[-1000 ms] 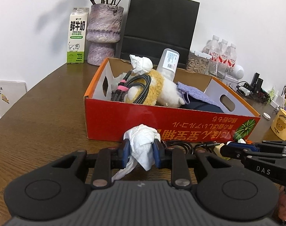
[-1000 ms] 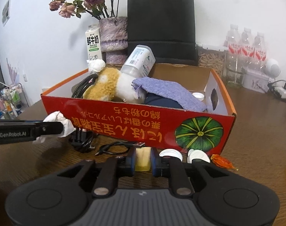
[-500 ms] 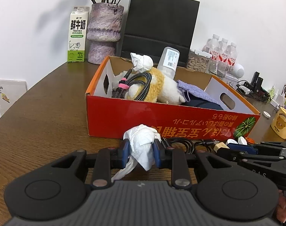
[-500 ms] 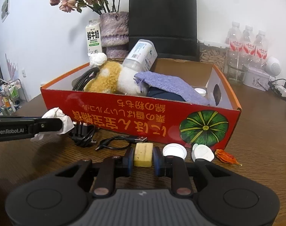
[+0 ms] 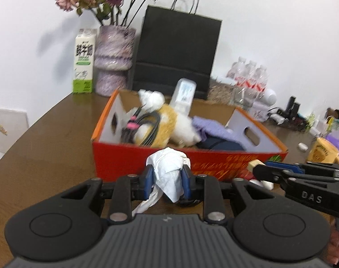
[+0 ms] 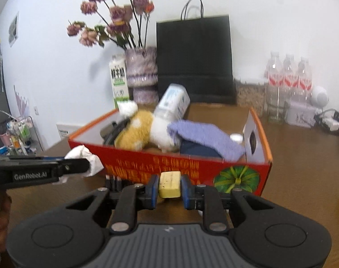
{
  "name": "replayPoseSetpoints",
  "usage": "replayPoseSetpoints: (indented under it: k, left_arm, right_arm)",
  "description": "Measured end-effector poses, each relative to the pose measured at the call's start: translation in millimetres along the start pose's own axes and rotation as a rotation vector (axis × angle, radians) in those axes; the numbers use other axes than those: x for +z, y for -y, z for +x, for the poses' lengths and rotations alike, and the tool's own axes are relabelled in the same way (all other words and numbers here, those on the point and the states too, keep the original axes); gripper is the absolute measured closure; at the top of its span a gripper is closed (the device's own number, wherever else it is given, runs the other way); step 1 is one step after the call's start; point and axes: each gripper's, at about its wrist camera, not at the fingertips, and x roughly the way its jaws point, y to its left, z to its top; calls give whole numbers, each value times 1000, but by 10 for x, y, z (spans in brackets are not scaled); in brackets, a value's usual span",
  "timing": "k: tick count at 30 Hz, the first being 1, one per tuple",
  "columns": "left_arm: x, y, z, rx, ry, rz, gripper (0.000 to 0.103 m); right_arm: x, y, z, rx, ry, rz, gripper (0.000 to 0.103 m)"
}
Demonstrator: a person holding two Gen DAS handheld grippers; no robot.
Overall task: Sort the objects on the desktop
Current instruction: 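Carry the tissue over the box with the left tool while the right tool carries the block, then release the tissue into the box with the left tool while the right tool releases the block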
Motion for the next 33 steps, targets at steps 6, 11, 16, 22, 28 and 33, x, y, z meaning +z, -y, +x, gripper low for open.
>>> replayPoseSetpoints:
  k: [6,11,16,22,28,33]
  left_arm:
    - [310,189,51,-20,57,51,77]
    - [527,334,243,-22,81,68,77]
    - [651,374,485,-9,77,59,77]
    - [603,341,726,16,26,96,77]
    - [510,336,890,27,-36,134,77]
    - [472,338,906,31,-45,143,76]
  right_arm:
    - [325,44,-47,-14,59,-16,83]
    - [550,98,92,-26,74,-18,83]
    - [717,137,335,-14,59,1,83]
    - [680,123,635,13,6,-10,83]
    - [575,167,815,10,-57,-14,83]
    - [536,180,852,1,-69,-20,83]
